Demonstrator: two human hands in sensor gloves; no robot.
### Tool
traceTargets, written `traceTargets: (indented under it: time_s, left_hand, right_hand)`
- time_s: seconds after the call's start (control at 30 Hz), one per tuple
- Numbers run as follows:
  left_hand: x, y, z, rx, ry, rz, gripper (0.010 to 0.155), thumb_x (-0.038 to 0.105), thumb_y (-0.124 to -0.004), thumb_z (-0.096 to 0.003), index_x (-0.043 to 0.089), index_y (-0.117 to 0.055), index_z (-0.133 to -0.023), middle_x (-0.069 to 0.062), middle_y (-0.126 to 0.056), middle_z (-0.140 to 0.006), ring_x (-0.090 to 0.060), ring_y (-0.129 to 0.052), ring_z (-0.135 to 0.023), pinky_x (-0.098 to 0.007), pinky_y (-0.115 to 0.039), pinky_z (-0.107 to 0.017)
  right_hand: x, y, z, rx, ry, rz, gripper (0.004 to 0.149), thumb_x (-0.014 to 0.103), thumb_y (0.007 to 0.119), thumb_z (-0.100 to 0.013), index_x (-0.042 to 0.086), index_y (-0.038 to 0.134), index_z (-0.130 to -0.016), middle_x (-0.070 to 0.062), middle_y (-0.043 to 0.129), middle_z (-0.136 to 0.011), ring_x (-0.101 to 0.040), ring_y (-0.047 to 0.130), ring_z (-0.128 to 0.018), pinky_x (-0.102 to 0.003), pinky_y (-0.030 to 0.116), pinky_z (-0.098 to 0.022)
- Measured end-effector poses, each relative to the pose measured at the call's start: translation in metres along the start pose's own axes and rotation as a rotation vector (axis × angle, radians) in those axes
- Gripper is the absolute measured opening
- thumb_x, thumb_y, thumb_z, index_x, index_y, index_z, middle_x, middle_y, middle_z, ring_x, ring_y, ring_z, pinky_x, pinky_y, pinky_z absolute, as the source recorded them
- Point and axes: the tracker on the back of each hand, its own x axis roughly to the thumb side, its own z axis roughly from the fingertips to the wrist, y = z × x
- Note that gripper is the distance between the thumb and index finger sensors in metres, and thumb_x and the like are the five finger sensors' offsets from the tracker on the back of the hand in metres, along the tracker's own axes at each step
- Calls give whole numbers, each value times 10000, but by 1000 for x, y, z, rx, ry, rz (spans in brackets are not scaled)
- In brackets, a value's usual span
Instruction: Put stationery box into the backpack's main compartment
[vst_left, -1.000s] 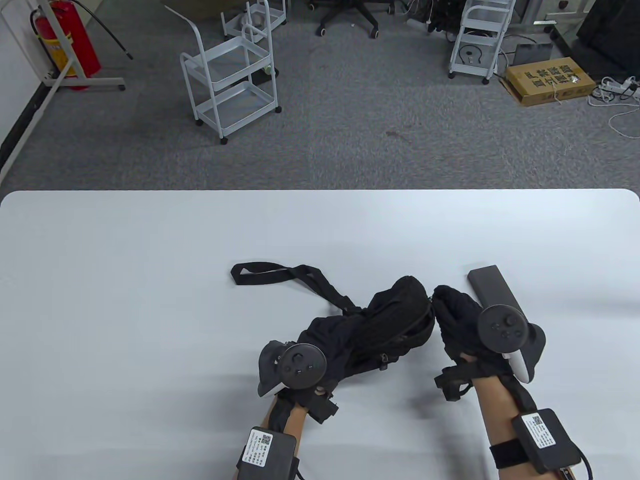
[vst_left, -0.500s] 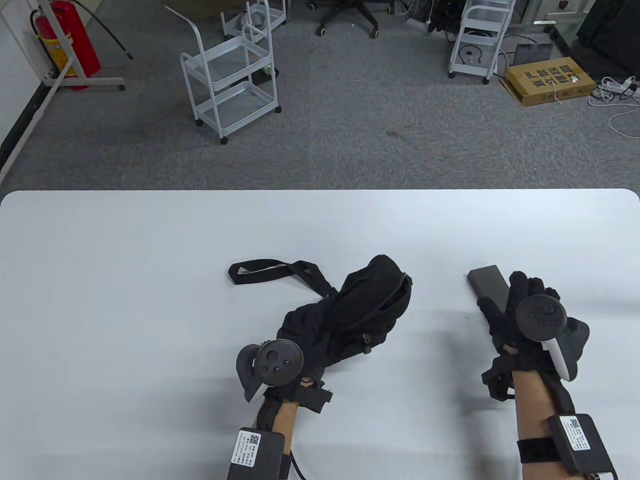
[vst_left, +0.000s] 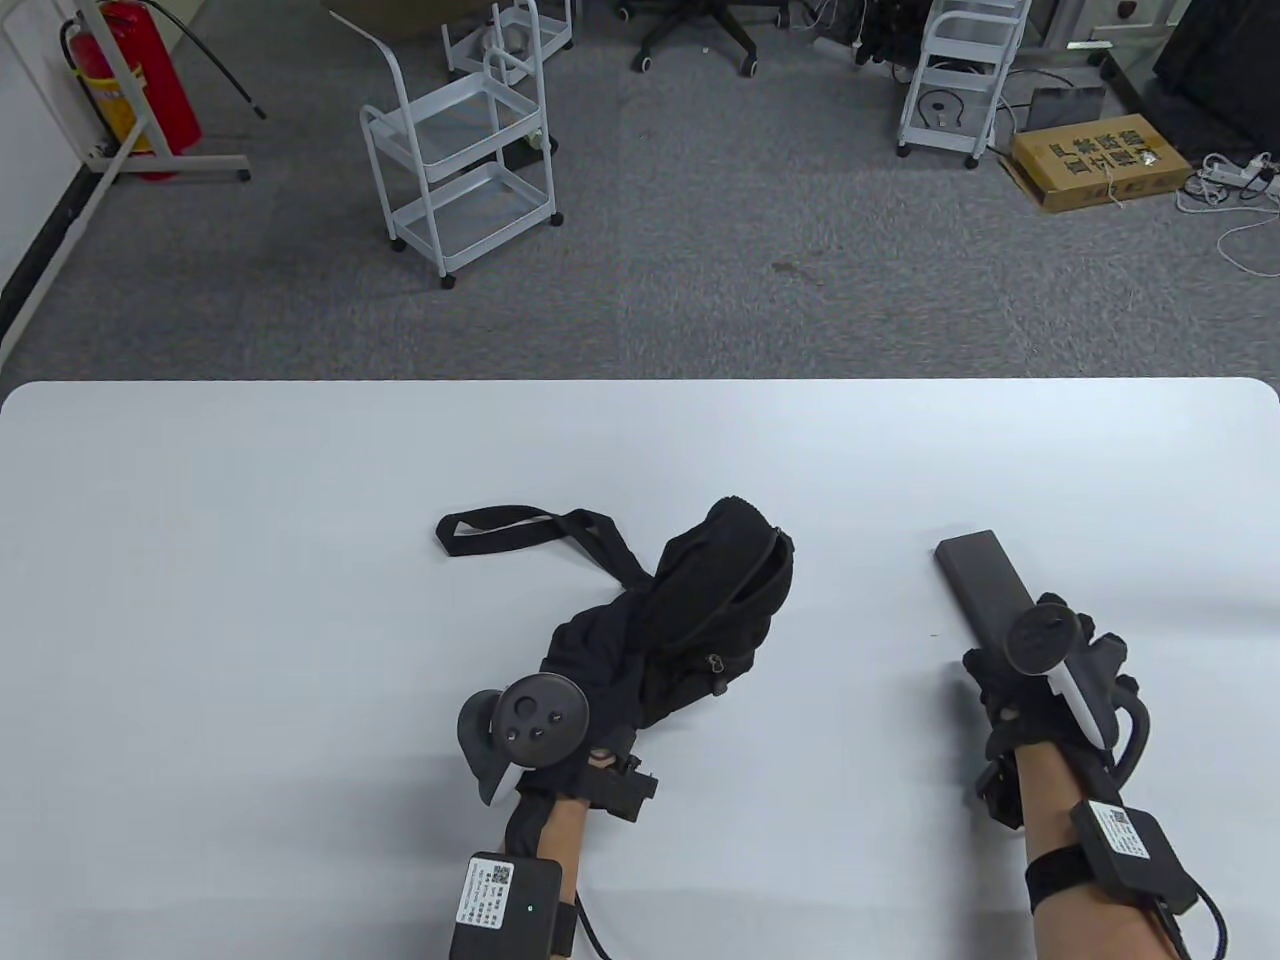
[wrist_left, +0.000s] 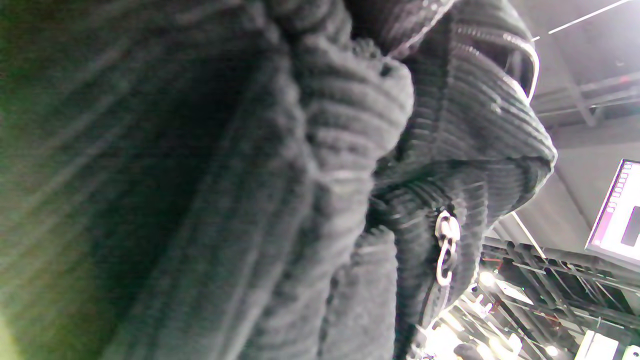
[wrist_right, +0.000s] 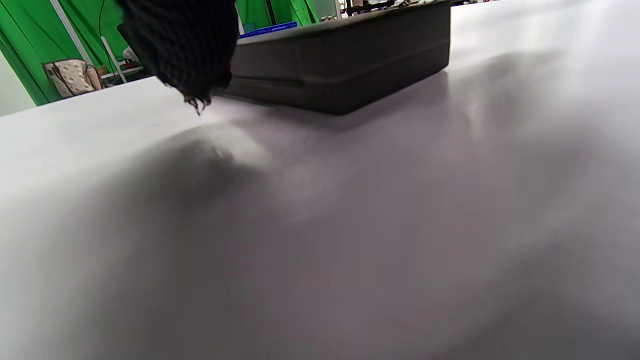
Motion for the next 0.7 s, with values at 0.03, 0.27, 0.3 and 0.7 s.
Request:
traceTargets:
  time_s: [0.03, 0.27, 0.3, 0.7]
  left_hand:
    - [0, 0, 0, -3, 1, 0, 507, 270, -662, -531, 137, -691, -1020, -141, -764, -920, -407, -811, -747, -582, -756, -524]
    - [0, -3, 0, -17, -2, -6, 504, 270, -661, -531, 151, -692, -1020, -139, -762, -921, -409, -809, -749, -584, -754, -526]
    - [0, -2, 0, -17, -1, -6, 505, 269, -662, -530, 153, -690, -1020, -137, -761, -923, -407, -809, -751, -584, -753, -527]
    - [-3, 1, -1, 7, 20, 0, 508, 270, -661, -531, 147, -686, -1023, -139, -759, -924, -408, -808, -750, -584, -752, -528]
  right_hand:
    - [-1, 2, -1, 2, 6, 6, 983, 493, 737, -556, 81, 51, -1126, -285, 157, -1174, -652, 113, -1053, -801, 230, -709]
    - [-6, 8, -6, 37, 17, -4, 915, 461, 726, -568, 111, 105, -1142, -242, 221, -1189, -639, 134, -1064, -796, 235, -714]
    - [-7, 8, -6, 36, 18, -7, 898, 444, 721, -575, 113, 107, -1141, -234, 230, -1188, -642, 141, -1064, -795, 237, -715]
    - [30, -38, 21, -134, -222, -157, 811, 404, 681, -593, 155, 152, -1154, -202, 165, -1186, -676, 204, -1035, -783, 255, -731]
